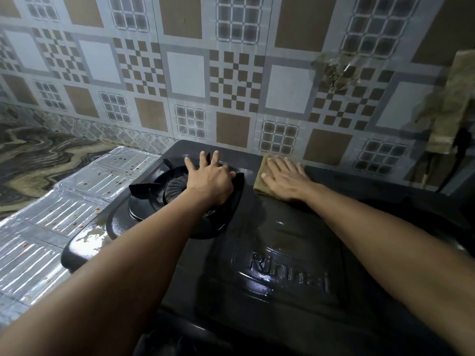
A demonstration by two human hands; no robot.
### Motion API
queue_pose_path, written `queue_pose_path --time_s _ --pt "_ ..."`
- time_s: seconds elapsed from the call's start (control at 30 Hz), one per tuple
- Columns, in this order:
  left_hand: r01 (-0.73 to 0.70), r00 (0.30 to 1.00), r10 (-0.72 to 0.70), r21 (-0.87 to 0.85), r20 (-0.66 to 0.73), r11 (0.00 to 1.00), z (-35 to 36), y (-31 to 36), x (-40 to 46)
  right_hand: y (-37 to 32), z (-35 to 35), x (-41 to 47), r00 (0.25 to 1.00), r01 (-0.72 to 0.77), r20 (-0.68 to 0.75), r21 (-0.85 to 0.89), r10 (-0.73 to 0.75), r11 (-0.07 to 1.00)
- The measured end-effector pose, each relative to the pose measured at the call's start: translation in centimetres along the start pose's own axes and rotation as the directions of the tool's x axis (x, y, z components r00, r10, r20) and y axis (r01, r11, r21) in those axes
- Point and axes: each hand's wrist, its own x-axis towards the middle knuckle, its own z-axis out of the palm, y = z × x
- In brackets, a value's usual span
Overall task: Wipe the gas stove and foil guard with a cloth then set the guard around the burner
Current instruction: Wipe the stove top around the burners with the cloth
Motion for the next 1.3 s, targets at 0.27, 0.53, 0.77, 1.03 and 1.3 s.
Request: queue_pose_path --time_s 0.27,0.53,0.77,1.03,1.3 --pt "0.009 1.000 -0.010 -0.134 -0.002 0.991 0.2 0.0 0.2 -6.1 2.0 -8.2 0.986 0.158 -0.045 -0.036 -0.159 0.987" --pt "0.030 0.995 -0.040 -0.115 -0.092 0.993 -0.9 -0.1 -1.1 -9.7 4.1 -16.1 0.969 0.226 -0.084 -0.063 -0.231 0.972" --pt "-0.033 0.989 0.016 -0.118 -0.147 0.993 -1.7 -5.4 -4.1 -10.9 3.1 -15.4 0.996 0.045 -0.074 0.053 -0.041 0.998" --pt "0.029 0.994 -0.048 -0.181 -0.103 0.983 -0.9 -12.7 -8.6 -14.6 3.8 -18.7 0.996 -0.004 -0.084 0.112 0.013 0.994" --pt "-0.025 0.999 0.032 -0.336 0.015 0.941 -1.1 -14.4 -9.7 -20.4 5.5 -21.2 0.952 0.190 -0.247 0.013 -0.181 0.982"
